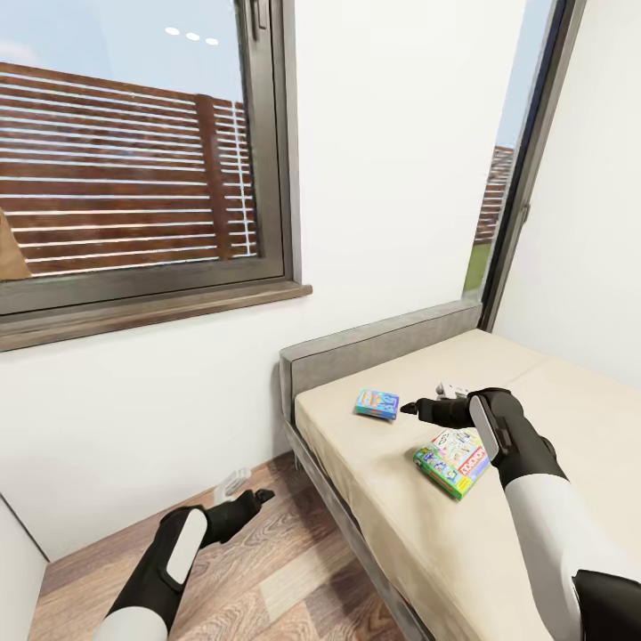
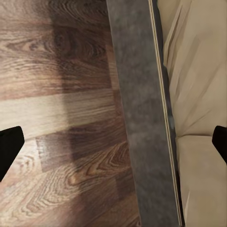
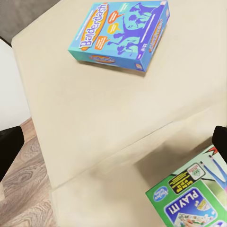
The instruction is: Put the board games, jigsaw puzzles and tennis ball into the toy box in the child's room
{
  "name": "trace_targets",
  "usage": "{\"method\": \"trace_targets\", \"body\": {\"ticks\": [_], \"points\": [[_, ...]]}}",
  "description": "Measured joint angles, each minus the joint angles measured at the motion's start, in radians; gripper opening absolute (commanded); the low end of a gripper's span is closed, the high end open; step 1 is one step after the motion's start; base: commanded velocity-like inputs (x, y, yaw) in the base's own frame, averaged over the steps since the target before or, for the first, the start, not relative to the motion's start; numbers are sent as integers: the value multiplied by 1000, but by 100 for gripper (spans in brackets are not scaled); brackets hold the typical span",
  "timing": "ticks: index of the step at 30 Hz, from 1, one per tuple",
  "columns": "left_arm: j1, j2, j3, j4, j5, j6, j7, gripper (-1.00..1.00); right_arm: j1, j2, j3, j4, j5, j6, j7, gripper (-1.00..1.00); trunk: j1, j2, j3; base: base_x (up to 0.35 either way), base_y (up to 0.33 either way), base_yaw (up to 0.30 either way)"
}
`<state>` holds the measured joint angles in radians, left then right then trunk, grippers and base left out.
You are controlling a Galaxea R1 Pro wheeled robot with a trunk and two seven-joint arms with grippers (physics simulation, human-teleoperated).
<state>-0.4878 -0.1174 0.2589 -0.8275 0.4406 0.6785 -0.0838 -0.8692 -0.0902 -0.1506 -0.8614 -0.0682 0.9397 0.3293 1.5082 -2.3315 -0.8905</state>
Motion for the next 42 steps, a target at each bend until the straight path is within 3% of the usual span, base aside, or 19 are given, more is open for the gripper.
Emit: {"method": "trace_targets", "body": {"ticks": [20, 42], "points": [[12, 6, -1, 3, -1, -39, 1, 100, 1, 1, 0, -25, 1, 8, -1, 100, 0, 0, 0, 144, 51, 0], [13, 7, -1, 9, -1, -43, 1, 100, -9, -3, -2, -26, 2, 61, -8, 100, 0, 0, 0, 23, 5, 0]]}}
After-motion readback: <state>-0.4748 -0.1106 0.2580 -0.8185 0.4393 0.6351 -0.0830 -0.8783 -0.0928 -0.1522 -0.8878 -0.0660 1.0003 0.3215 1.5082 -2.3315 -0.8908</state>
